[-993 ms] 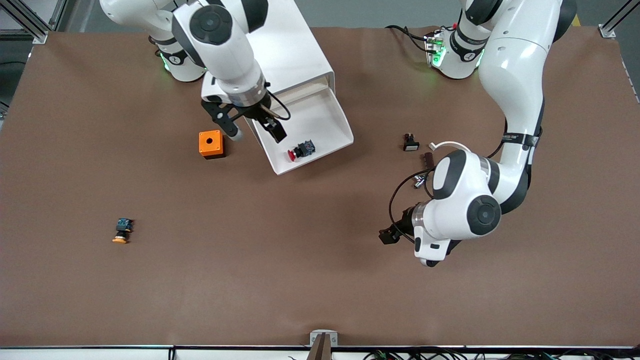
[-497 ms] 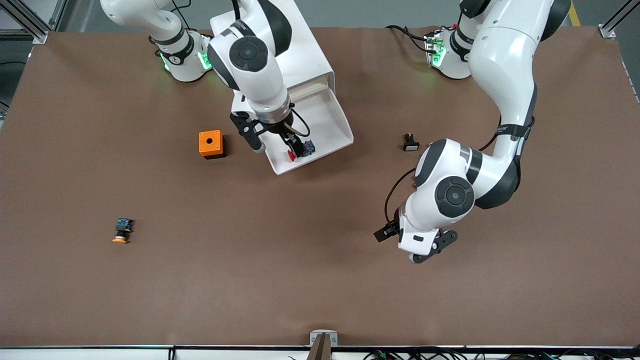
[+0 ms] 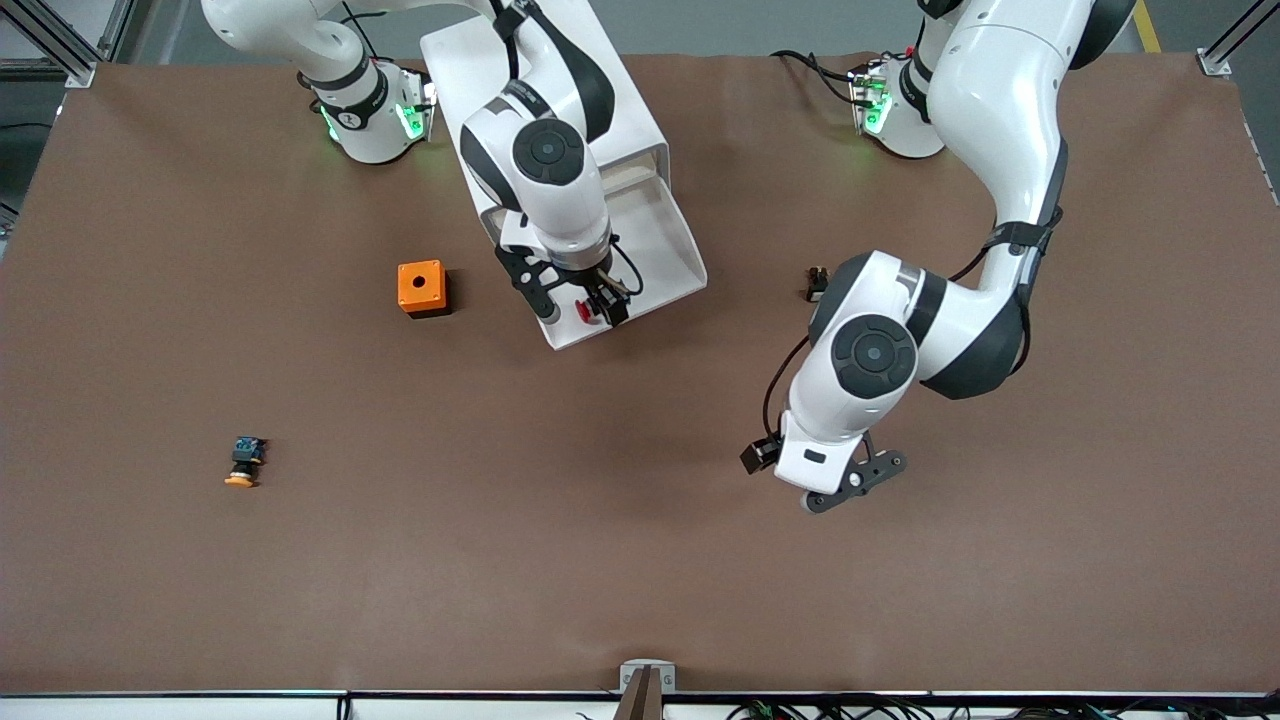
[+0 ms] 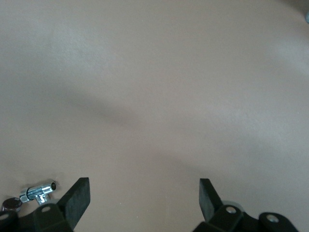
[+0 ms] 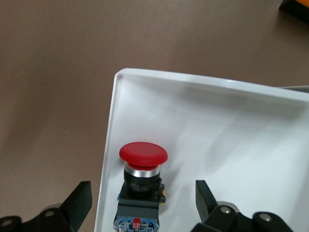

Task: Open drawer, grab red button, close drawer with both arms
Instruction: 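Lower the right gripper into the drawer and grasp the red button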

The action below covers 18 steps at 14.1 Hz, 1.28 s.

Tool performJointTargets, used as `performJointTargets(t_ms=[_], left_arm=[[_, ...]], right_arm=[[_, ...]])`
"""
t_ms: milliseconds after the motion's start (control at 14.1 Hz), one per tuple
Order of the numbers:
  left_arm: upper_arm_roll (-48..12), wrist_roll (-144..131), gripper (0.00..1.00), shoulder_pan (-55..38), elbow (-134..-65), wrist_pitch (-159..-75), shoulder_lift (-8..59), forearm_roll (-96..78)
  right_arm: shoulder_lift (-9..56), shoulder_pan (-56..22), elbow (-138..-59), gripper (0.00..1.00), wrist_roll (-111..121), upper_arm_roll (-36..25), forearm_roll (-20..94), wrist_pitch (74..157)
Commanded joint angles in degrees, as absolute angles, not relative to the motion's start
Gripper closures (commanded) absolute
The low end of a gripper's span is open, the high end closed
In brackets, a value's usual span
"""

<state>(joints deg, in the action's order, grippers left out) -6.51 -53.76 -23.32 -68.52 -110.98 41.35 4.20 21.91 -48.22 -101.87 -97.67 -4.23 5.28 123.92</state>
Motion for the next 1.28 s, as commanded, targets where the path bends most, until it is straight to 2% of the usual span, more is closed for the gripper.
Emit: performJointTargets(t_ms=[0, 497, 851, 1064, 1206], left_arm=[[-7.1, -53.8, 0.0, -23.3, -70.8, -110.7, 39.6, 5.5], [-7.2, -53.8, 0.01, -23.4, -70.8, -110.7, 39.7, 5.5], [-7.8, -53.8, 0.01, -23.4, -71.0, -110.8, 39.9, 5.2], [-7.8, -53.7, 0.0, -23.4, -71.0, -110.8, 39.9, 5.1], [-7.8, -53.8, 0.01, -23.4, -71.0, -110.8, 40.0, 5.1]], right_arm=[[24.1, -49.2, -99.3, 0.1, -99.5, -4.8, 4.8, 123.4], [24.0, -50.0, -98.1, 0.23, -99.4, -4.8, 5.4, 122.6], [24.0, -50.9, -98.2, 0.25, -99.5, -4.8, 5.2, 121.0], [24.0, -51.0, -98.2, 0.31, -99.5, -4.8, 5.2, 119.2], [23.9, -51.0, -98.2, 0.44, -98.9, -4.8, 4.9, 117.6]])
